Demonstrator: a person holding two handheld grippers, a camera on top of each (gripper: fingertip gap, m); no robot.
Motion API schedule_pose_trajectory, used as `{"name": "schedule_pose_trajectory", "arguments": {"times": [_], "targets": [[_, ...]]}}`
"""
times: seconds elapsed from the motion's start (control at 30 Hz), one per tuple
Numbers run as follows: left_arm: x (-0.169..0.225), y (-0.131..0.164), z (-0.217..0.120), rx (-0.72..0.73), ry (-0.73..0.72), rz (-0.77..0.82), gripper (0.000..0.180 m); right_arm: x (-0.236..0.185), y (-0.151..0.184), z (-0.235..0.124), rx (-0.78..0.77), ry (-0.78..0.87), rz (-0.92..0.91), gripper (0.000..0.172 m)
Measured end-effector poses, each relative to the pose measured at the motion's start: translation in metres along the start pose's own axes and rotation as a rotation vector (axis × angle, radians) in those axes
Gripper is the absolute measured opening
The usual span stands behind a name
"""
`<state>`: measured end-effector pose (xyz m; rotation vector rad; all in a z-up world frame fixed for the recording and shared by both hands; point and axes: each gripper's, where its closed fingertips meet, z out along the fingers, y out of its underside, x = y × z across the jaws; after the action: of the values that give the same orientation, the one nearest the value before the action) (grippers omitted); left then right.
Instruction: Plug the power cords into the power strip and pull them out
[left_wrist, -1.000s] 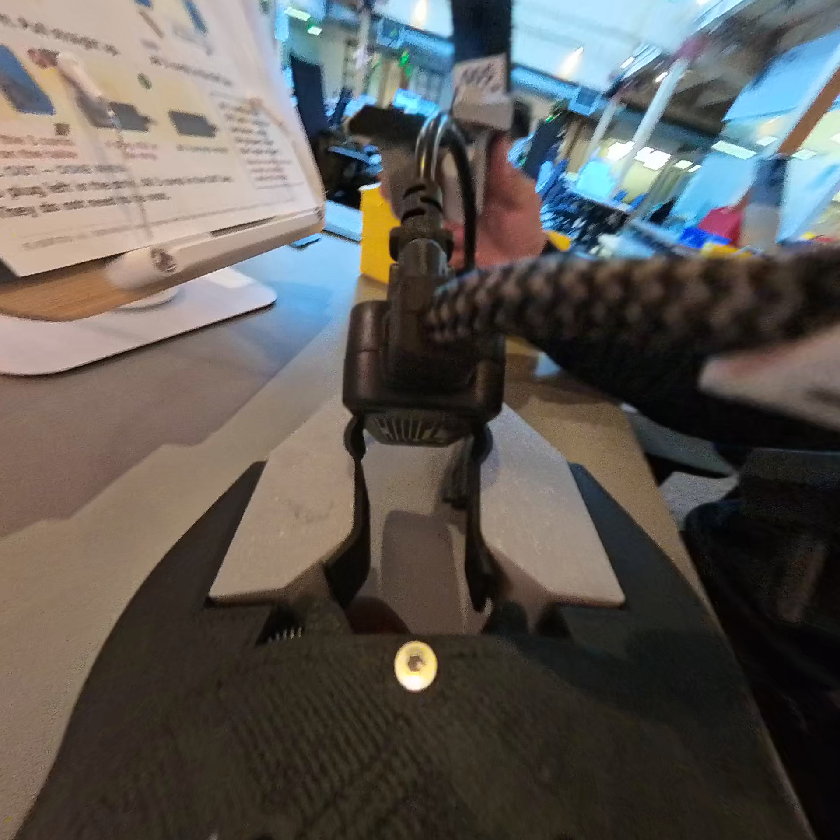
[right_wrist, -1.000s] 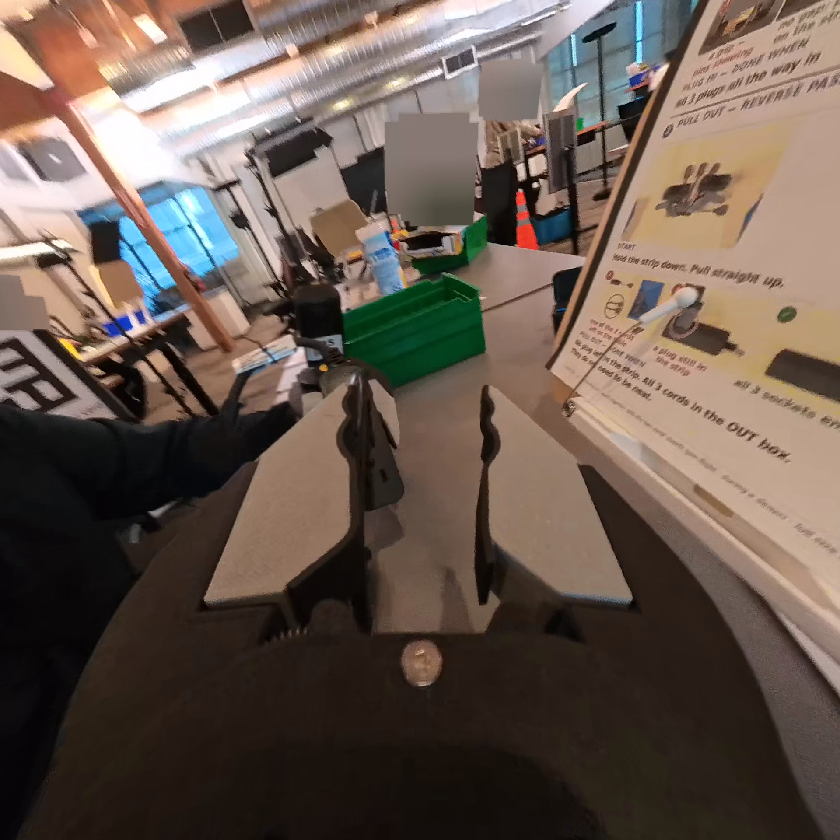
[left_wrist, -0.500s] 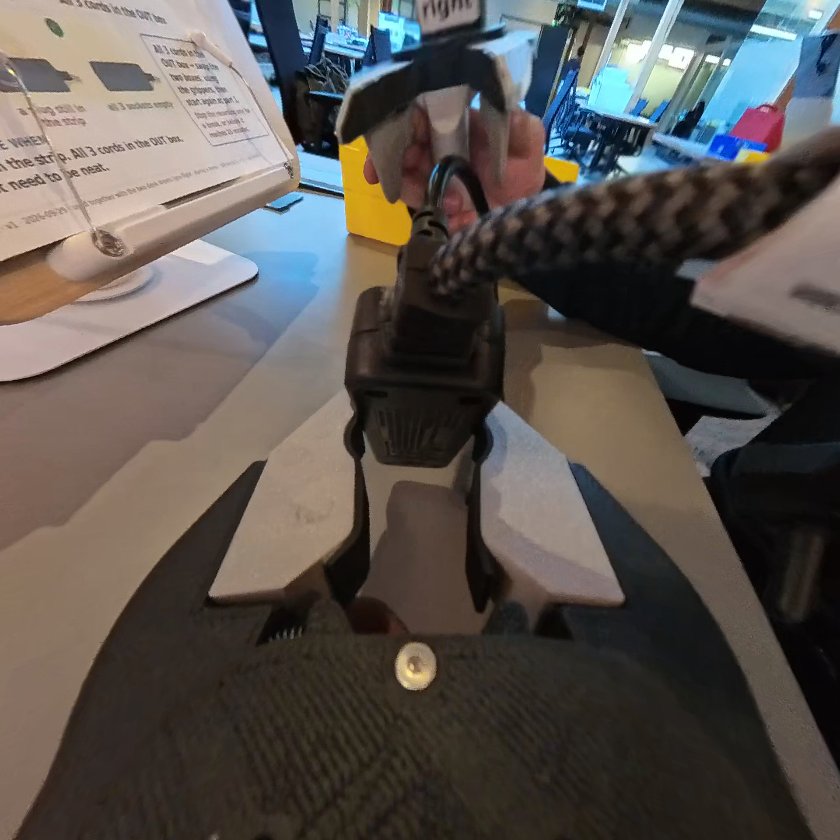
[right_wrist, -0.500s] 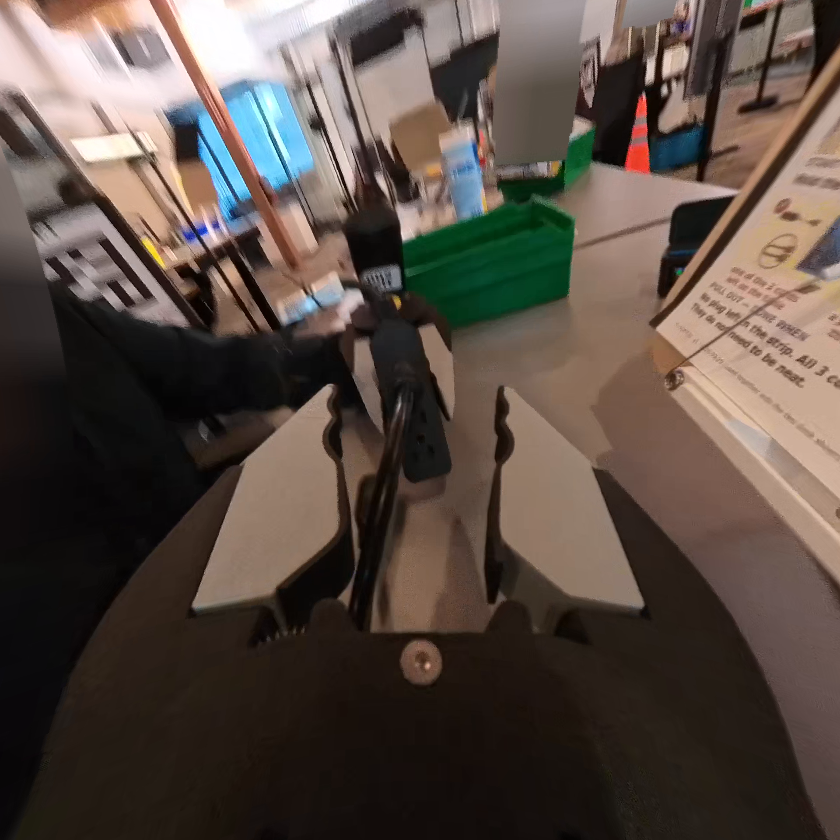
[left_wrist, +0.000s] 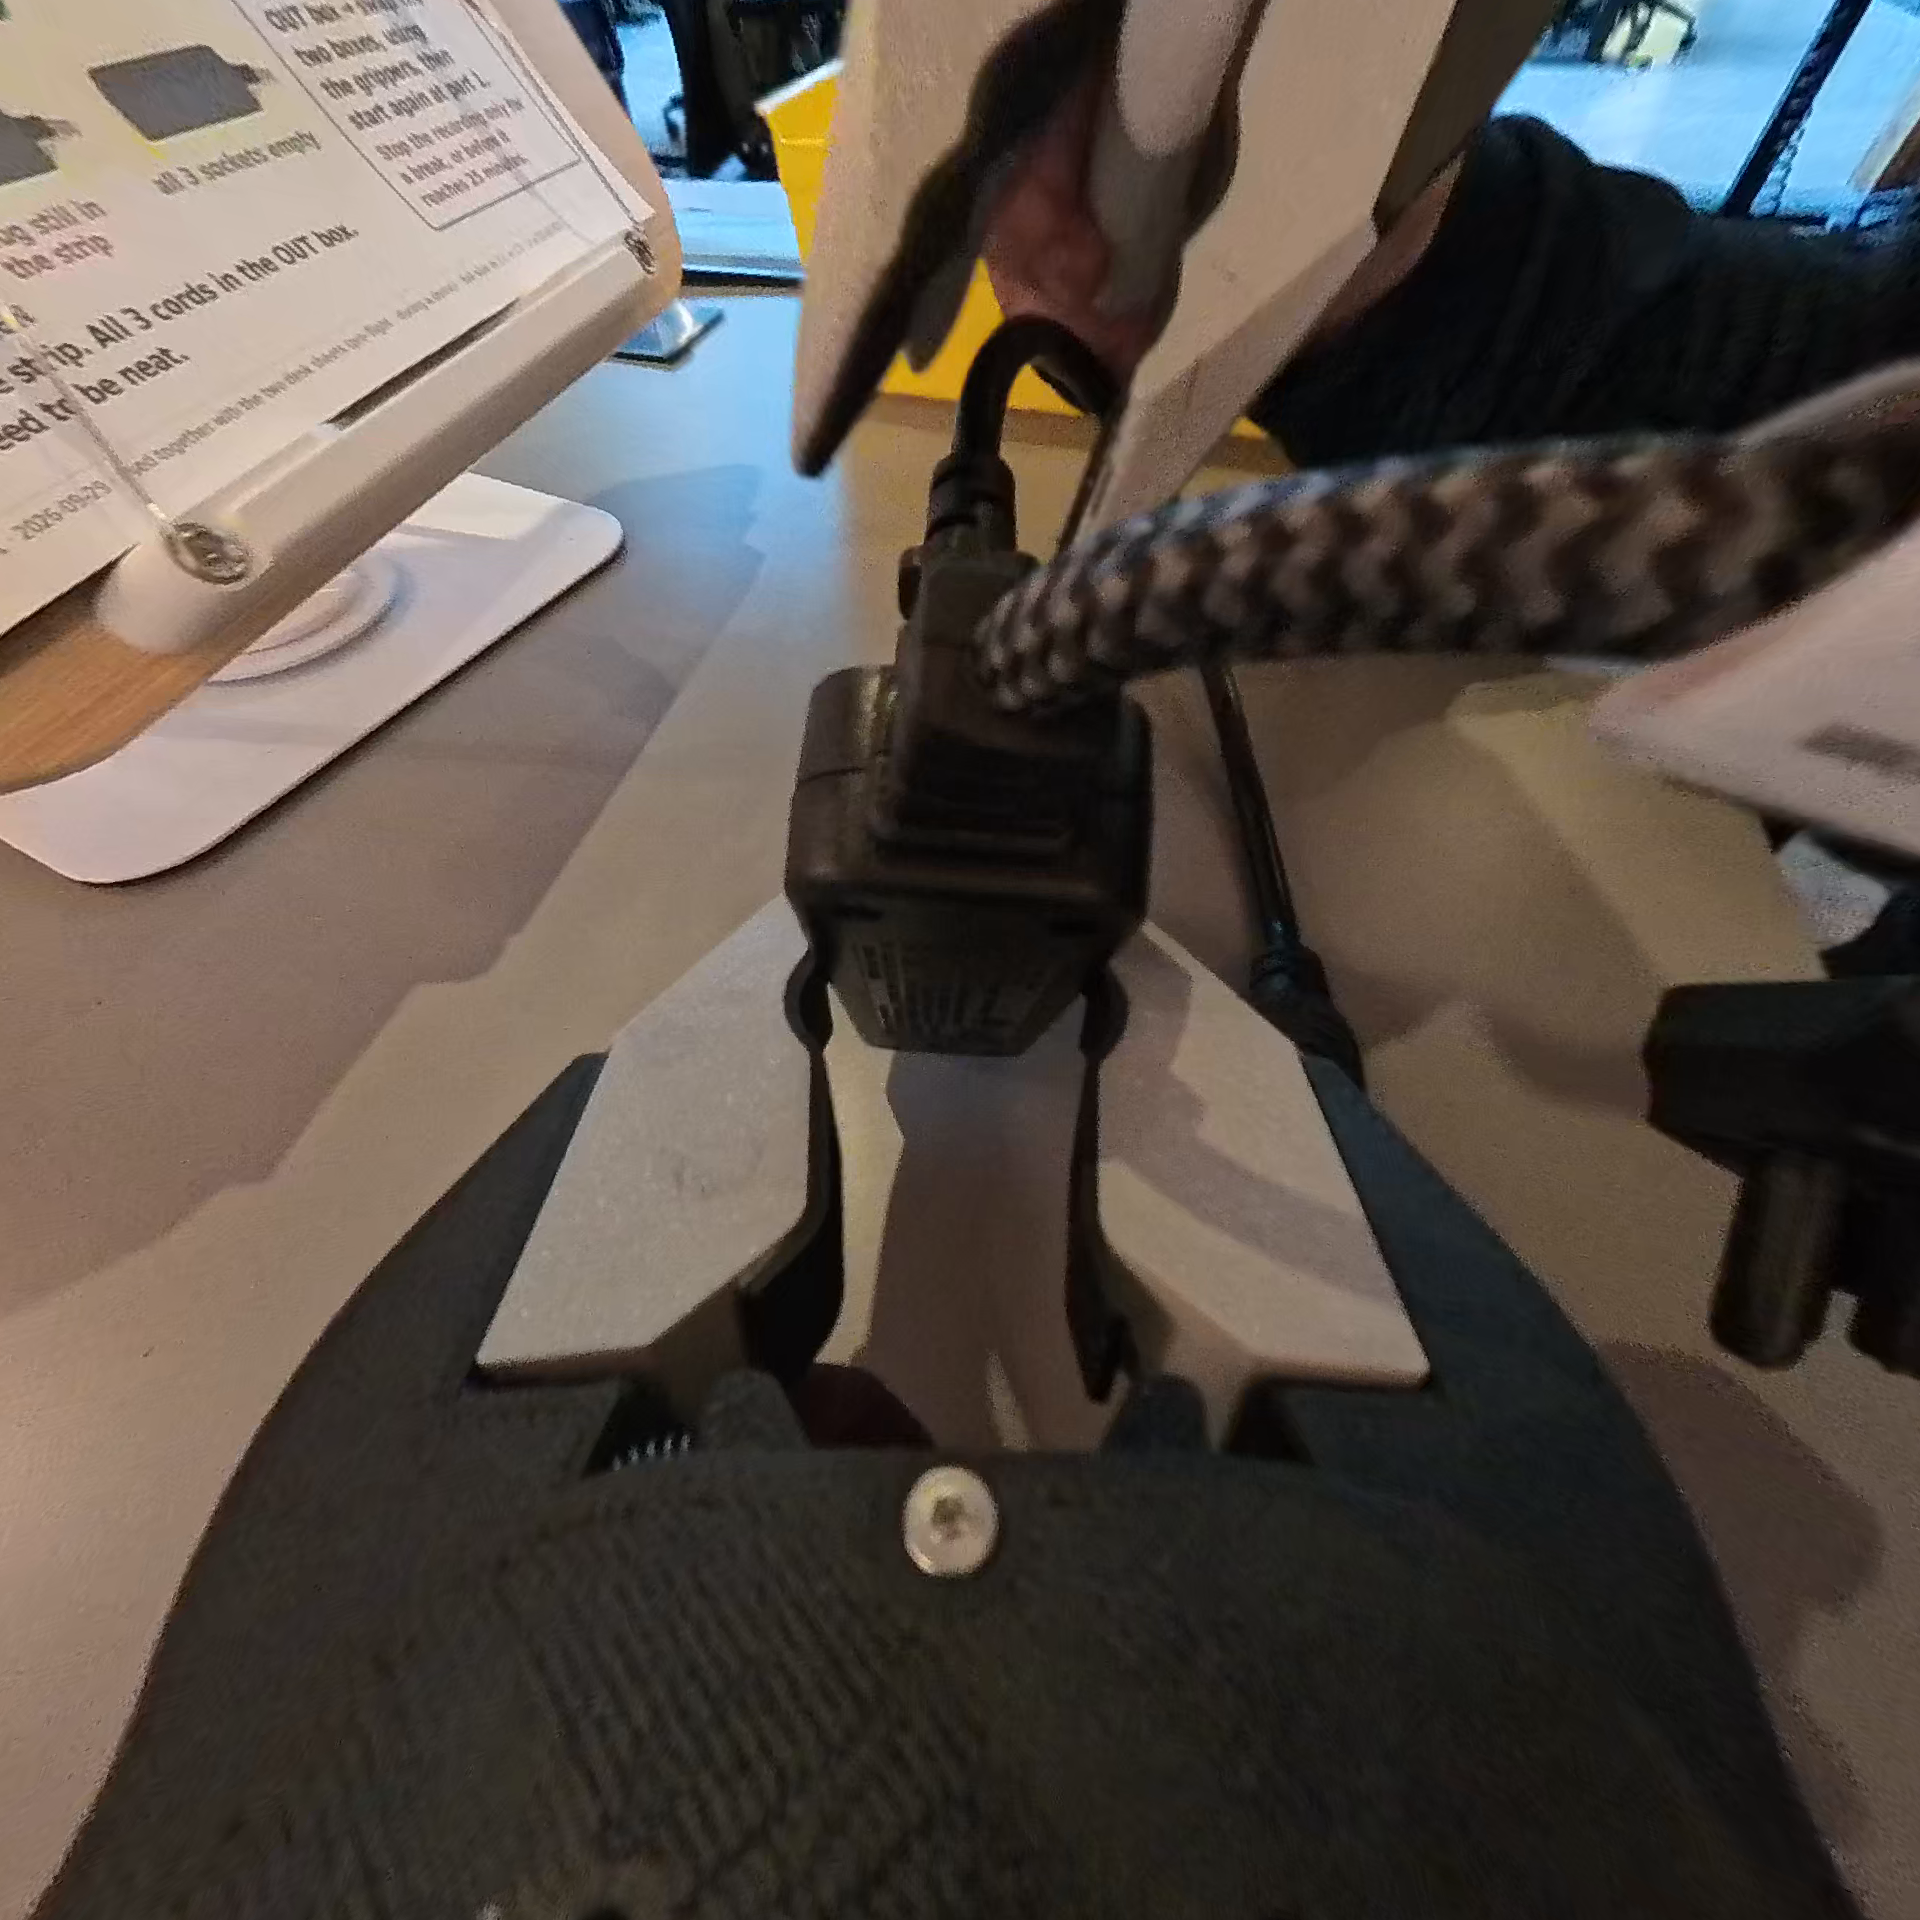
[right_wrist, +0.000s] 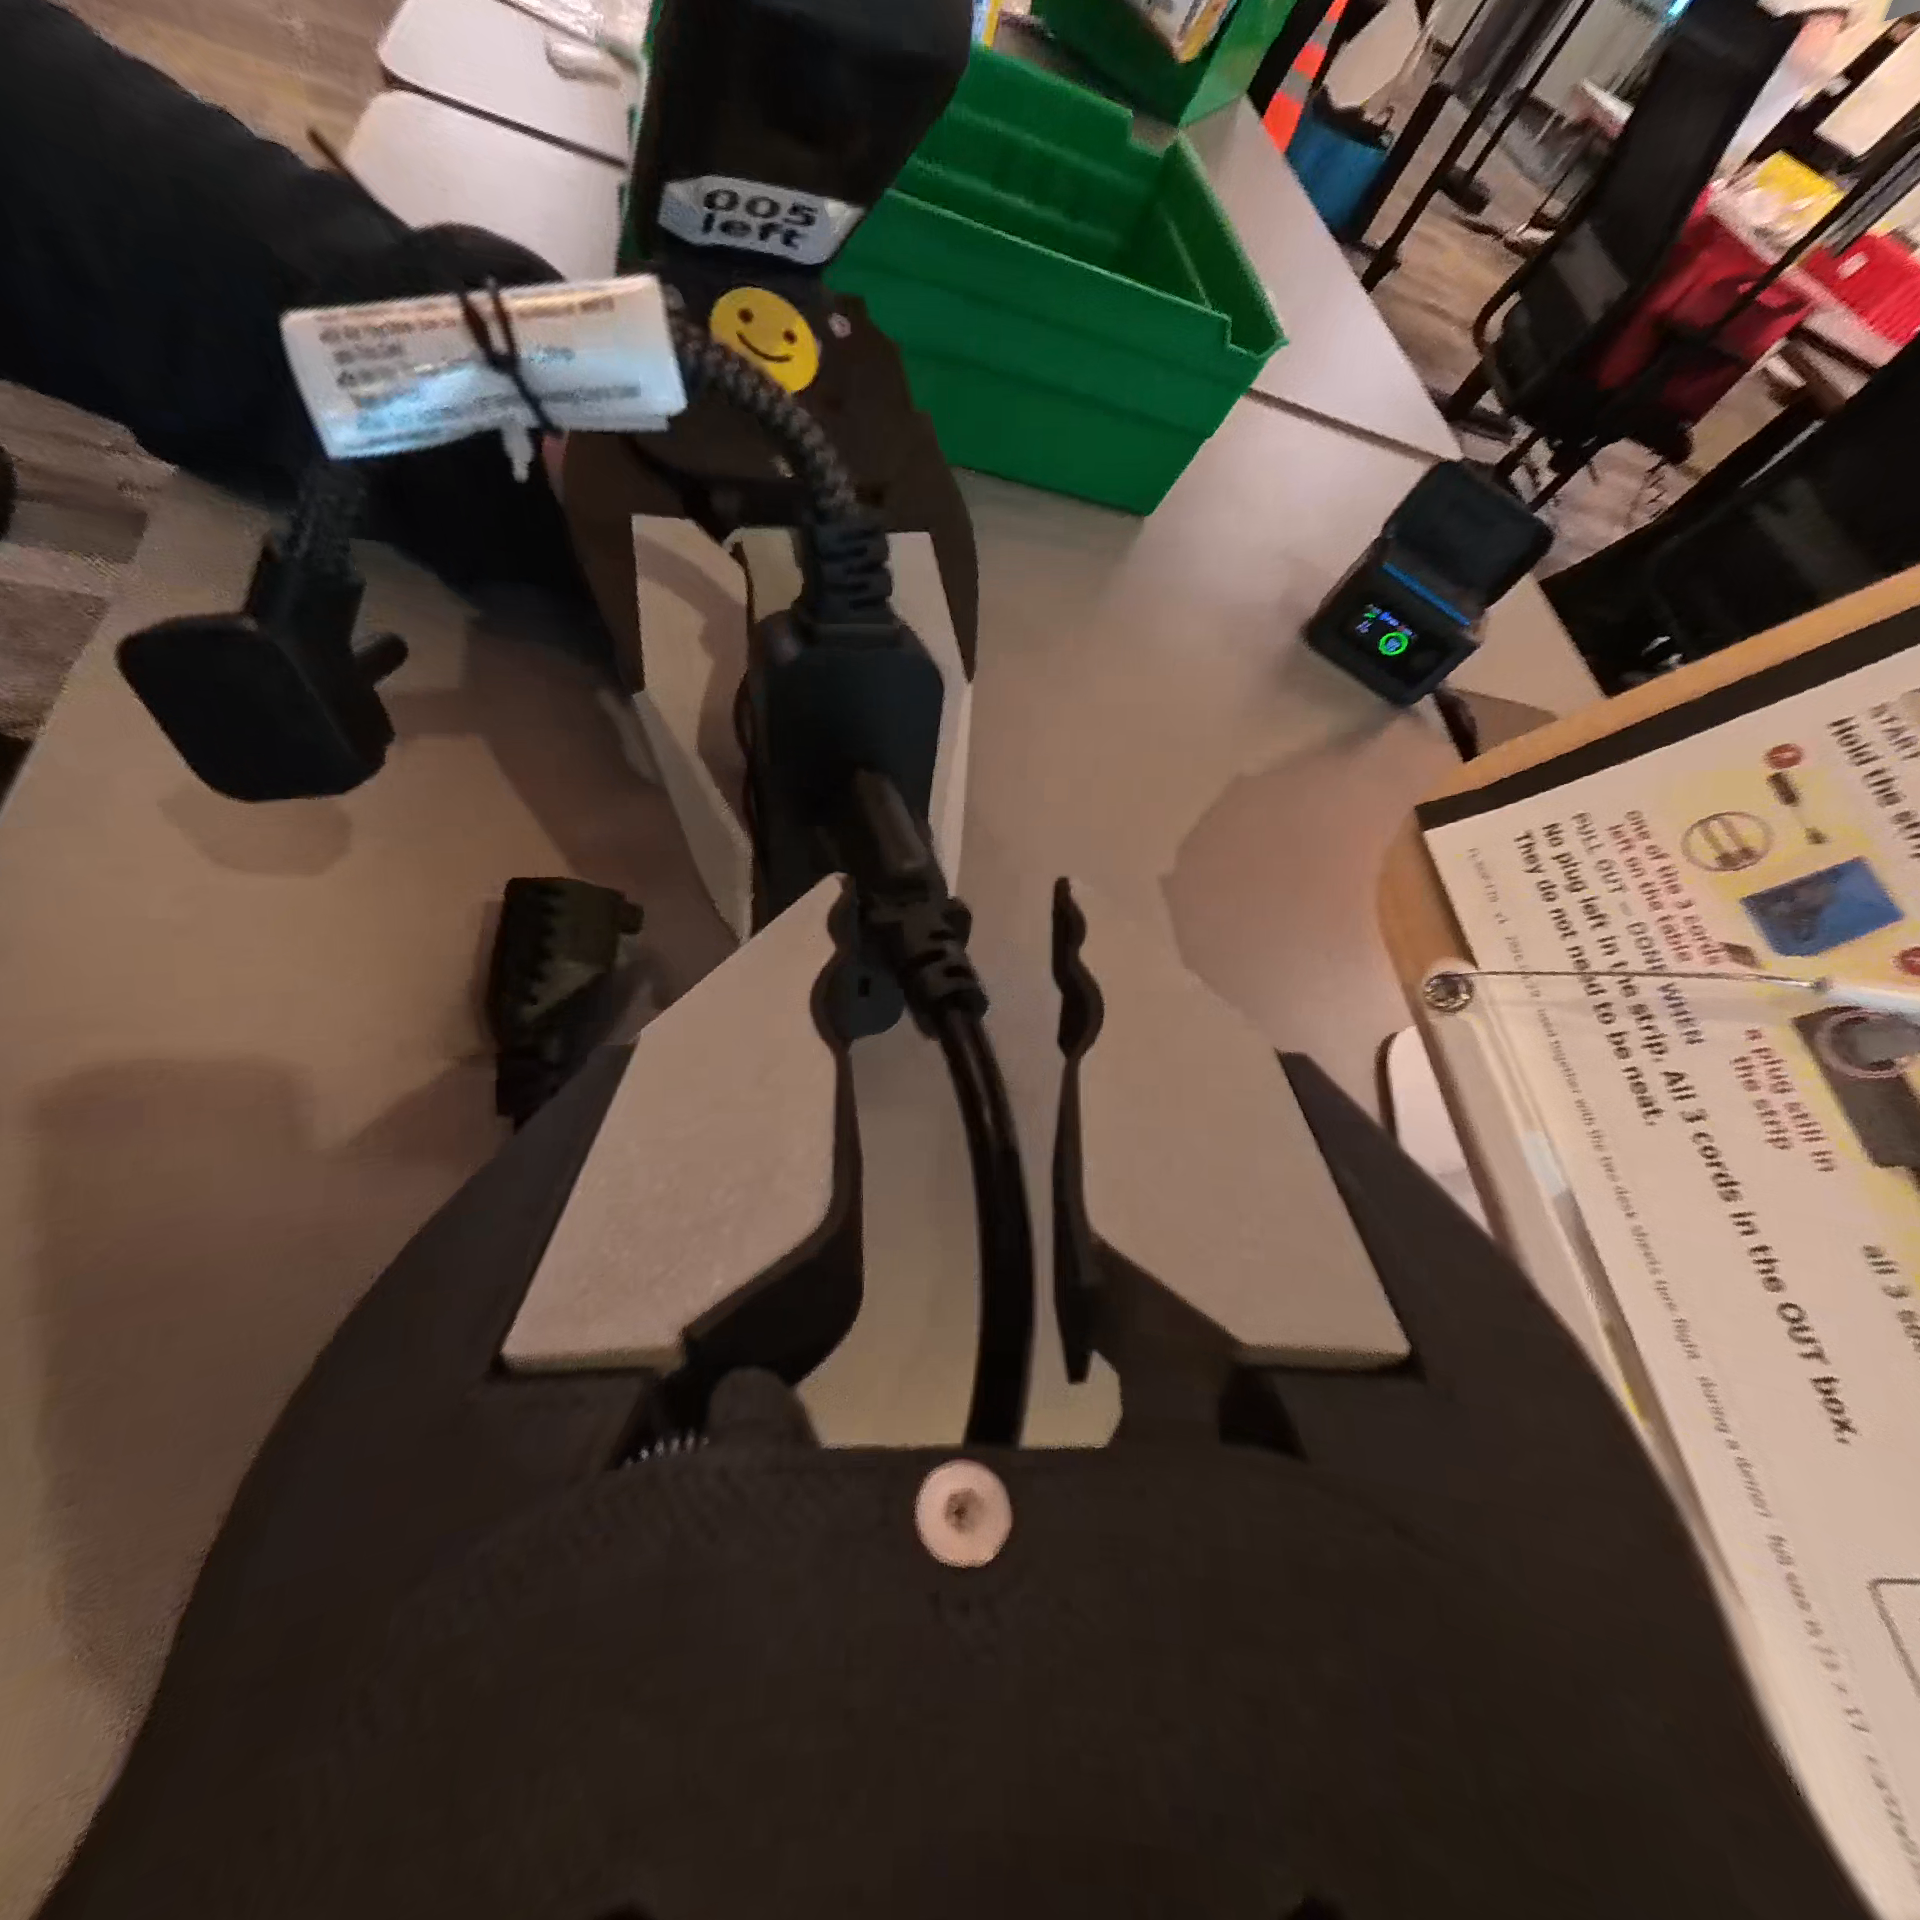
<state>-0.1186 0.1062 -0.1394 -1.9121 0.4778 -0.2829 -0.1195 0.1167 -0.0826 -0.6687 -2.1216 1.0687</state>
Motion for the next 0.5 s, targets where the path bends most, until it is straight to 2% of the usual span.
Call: {"name": "schedule_pose_trajectory", "arguments": {"times": [0.17,0.27,0.33,0.5], "targets": [[0.006,0.005,0.007,-0.046,-0.014,0.067,0.044,-0.013,0.017,0.005,-0.110,-0.049,-0.047,0.046],[0.004,0.006,0.008,-0.052,-0.030,0.078,0.044,-0.016,0.023,0.010,-0.153,-0.050,-0.084,0.041],[0.003,0.006,0.008,-0.060,-0.048,0.097,0.044,-0.018,0.020,0.011,-0.156,-0.033,-0.144,0.027],[0.001,0.006,0.010,-0.086,-0.102,0.164,0.044,-0.021,0.021,0.015,-0.203,0.010,-0.253,0.031]]}}
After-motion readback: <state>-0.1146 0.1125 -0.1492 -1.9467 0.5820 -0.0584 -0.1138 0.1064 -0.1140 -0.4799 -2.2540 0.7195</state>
